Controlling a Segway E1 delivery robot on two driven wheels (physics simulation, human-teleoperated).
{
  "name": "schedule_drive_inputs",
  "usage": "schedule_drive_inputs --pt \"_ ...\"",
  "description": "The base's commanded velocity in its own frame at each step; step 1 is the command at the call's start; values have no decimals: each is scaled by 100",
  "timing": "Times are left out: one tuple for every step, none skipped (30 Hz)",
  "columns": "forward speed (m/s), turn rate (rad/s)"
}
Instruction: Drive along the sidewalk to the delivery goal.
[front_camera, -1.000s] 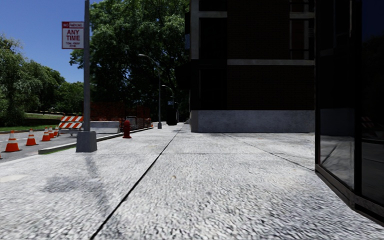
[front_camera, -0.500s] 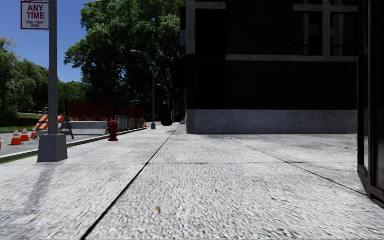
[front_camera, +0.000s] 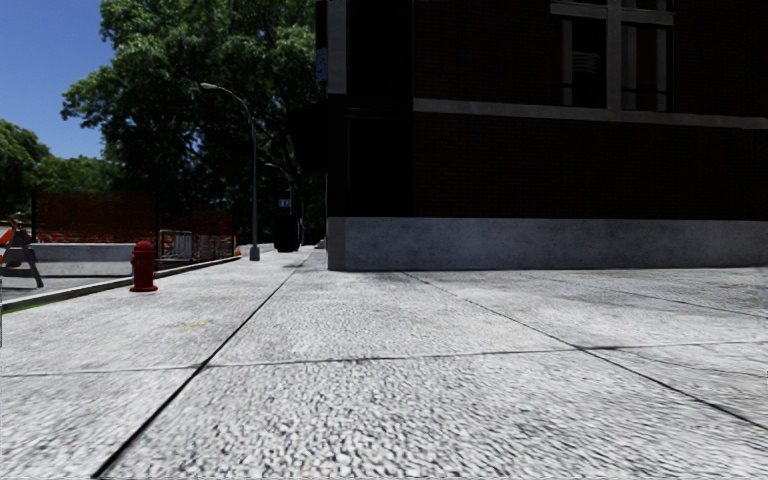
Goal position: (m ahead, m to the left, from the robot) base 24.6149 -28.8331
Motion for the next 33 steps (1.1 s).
schedule_drive_inputs --pt "195 -52" --pt "195 -52" --pt "195 -52" --pt "195 -52" --pt "195 -52" --pt "195 -52" --pt "195 -52" --pt "195 -52" --pt "195 -52" --pt "195 -52" --pt "195 -52" --pt "195 -52" --pt "195 -52" --pt "195 -52" --pt "195 -52" --pt "195 -52" --pt "195 -52" --pt "195 -52" --pt "195 -52" --pt "195 -52" --pt "195 -52" --pt "195 -52" --pt "195 -52" --pt "195 -52" --pt "195 -52" --pt "195 -52" --pt "195 -52" --pt "195 -52" --pt "195 -52" --pt "195 -52" --pt "195 -52" --pt "195 -52" --pt "195 -52"
